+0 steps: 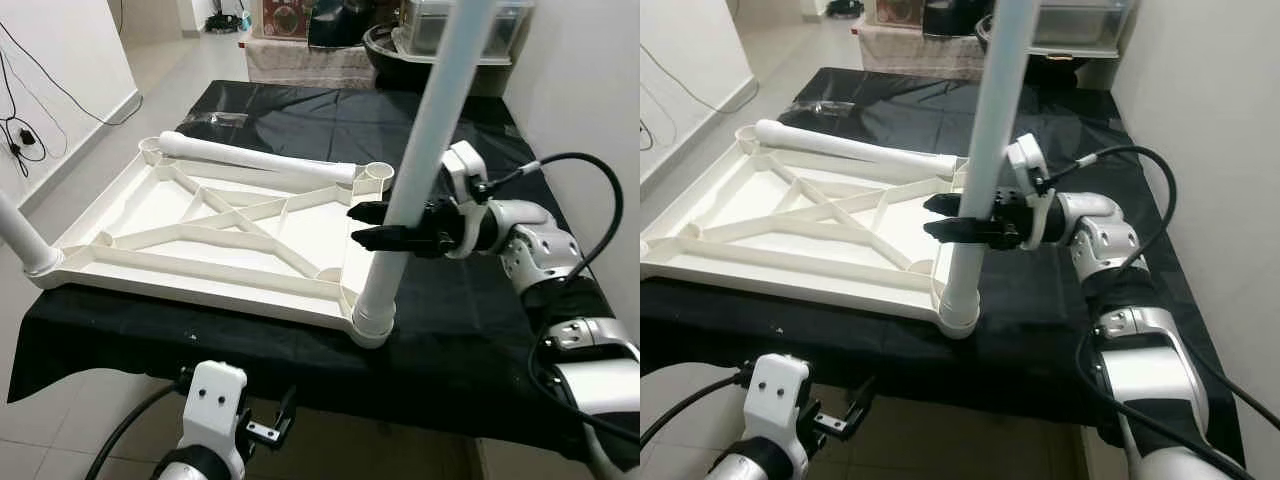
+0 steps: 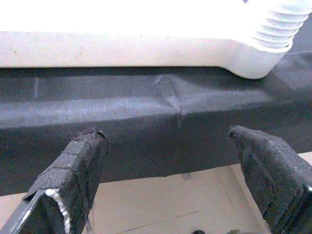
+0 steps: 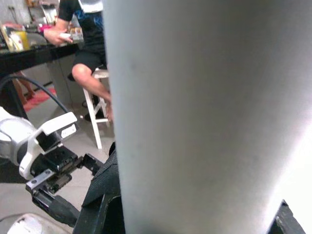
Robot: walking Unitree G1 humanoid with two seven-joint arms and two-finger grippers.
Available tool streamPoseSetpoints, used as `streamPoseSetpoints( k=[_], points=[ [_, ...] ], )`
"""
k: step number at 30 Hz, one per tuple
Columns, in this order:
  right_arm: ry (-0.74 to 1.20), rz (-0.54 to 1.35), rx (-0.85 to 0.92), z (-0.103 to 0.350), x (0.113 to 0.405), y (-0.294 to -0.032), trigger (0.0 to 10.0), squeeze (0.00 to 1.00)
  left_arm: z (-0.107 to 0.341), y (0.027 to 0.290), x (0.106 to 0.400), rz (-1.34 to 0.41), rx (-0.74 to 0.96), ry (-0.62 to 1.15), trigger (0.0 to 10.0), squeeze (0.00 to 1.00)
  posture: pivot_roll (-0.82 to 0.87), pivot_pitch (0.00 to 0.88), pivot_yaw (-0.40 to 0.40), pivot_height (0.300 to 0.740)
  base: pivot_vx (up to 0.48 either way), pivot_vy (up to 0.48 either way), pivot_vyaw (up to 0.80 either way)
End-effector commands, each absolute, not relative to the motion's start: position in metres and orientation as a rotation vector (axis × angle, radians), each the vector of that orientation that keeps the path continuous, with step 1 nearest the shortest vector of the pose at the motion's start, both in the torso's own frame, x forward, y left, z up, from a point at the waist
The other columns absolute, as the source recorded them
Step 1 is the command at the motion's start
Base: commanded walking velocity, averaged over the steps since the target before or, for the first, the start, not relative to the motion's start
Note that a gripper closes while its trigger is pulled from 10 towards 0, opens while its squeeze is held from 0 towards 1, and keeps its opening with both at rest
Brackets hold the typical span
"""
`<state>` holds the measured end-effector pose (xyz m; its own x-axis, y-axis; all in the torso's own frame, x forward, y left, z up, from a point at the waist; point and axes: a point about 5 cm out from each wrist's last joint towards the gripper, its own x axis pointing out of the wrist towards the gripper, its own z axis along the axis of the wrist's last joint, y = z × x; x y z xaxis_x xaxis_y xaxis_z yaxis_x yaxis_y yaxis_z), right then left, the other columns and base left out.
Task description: Building children table
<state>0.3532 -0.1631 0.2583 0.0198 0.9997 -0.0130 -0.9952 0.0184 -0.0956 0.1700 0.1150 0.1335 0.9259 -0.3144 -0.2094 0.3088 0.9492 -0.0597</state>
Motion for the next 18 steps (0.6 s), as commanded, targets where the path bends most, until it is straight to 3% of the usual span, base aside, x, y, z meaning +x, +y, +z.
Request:
streamPoseSetpoints(
  k=[1, 10, 18],
  points=[
    [0.133, 1.523, -0.153, 0.218, 0.353, -0.159, 10.0, 0.0, 0.13, 0.116, 0.168, -0.32, -0.015, 0.242, 10.0, 0.0, 0.11, 0.171, -0.023, 0.74, 0.0, 0.0, 0.0],
    [0.158, 1.419, -0.254, 0.212, 0.361, -0.144, 10.0, 0.0, 0.129, 0.115, 0.17, -0.319, -0.012, 0.239, 10.0, 0.0, 0.11, 0.169, -0.027, 0.74, 0.0, 0.0, 0.0],
    [0.178, 1.023, -0.238, 0.198, 0.383, -0.154, 10.0, 0.0, 0.13, 0.115, 0.173, -0.317, -0.012, 0.232, 10.0, 0.0, 0.11, 0.164, -0.029, 0.74, 0.0, 0.0, 0.0]
  ],
)
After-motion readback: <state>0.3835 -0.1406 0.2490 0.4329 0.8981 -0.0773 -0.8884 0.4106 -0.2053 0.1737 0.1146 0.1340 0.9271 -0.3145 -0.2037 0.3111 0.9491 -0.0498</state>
